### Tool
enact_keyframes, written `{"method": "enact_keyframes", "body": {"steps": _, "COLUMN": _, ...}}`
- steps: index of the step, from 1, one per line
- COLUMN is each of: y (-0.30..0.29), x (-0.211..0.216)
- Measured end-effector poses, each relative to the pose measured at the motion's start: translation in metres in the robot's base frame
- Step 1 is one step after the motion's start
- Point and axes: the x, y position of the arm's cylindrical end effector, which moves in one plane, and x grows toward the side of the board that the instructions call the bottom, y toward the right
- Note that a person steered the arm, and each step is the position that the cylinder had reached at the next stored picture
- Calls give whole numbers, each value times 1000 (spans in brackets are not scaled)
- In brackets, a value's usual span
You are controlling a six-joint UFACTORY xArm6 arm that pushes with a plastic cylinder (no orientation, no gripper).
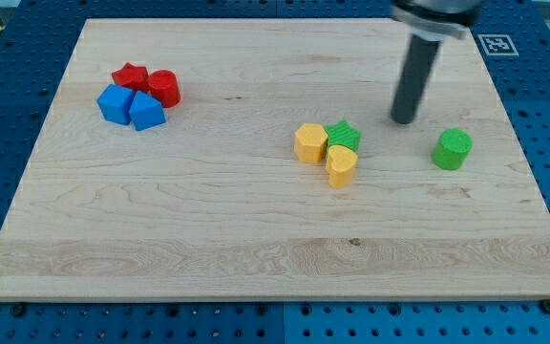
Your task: Push the green circle towards green star
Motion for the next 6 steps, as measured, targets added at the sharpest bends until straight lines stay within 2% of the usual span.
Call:
{"method": "enact_keyframes", "body": {"steps": 1, "y": 63, "x": 20}}
{"method": "enact_keyframes", "body": {"steps": 2, "y": 59, "x": 56}}
{"method": "enact_keyframes", "body": {"steps": 3, "y": 45, "x": 76}}
{"method": "enact_keyframes", "body": {"steps": 5, "y": 37, "x": 49}}
{"method": "enact_keyframes", "body": {"steps": 6, "y": 11, "x": 40}}
